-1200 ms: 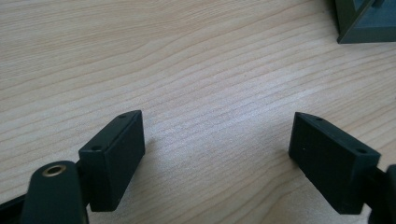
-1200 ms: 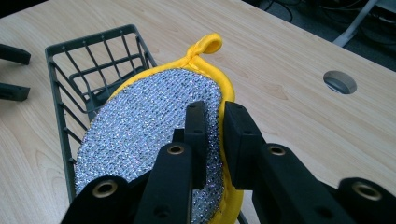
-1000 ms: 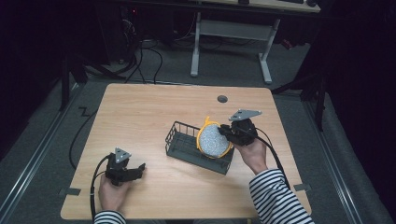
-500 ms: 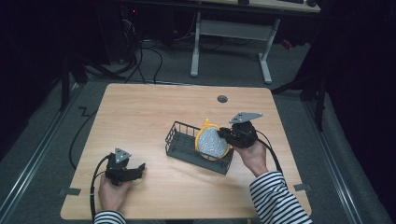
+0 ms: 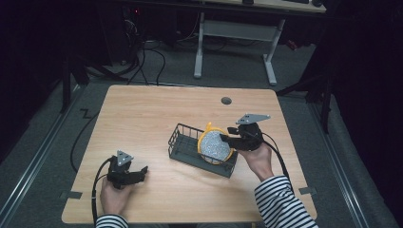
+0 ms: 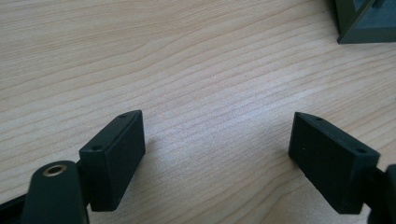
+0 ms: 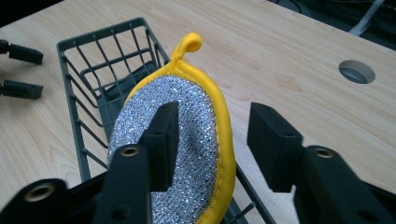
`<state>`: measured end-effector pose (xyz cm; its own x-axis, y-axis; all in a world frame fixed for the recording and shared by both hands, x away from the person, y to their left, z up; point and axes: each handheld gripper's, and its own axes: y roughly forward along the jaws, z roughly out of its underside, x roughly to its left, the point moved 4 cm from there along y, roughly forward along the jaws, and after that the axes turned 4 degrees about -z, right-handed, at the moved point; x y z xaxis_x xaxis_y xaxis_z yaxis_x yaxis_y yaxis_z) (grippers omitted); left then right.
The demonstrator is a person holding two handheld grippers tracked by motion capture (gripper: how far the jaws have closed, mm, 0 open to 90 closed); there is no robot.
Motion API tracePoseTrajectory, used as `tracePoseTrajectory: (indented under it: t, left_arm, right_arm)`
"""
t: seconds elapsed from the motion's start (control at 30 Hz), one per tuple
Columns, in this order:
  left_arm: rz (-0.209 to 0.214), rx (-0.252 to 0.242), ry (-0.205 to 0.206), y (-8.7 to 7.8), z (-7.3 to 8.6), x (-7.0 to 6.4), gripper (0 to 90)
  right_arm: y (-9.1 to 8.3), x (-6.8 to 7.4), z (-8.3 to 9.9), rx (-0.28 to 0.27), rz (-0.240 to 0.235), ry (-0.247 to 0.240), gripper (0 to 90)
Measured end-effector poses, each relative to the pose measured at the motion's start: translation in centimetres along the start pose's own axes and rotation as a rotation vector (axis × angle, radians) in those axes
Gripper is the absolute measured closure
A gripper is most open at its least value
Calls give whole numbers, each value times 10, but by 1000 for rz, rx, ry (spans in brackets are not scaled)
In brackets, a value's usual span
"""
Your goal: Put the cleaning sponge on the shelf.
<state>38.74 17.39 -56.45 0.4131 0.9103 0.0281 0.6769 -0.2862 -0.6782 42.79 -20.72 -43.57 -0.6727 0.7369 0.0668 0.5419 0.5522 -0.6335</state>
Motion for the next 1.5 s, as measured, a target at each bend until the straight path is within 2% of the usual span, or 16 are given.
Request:
tracePoseTrajectory:
  t: [0.1,0.2,0.3,0.67,1.33,1.5]
  left_arm:
    - [1,0,-1,0,0,0,190]
    - [2,-1,-2,0,0,0,191]
    - [1,-1,-2,0,0,0,191]
    - [1,-1,-2,0,0,0,192]
    - [5,-3,-12,0,0,1,201]
    - [4,-4,-13,0,0,1,201]
  right_arm:
    - [-4,-1,-1,-24,8,9,491]
    - [-11,-6,1,-65,5,48,473]
    - [-19,-10,1,-77,19,58,467]
    - [-45,-19,1,-141,22,99,463]
    - [-73,-27,7,-183,40,132,471]
    - [-78,-27,10,-170,42,126,478]
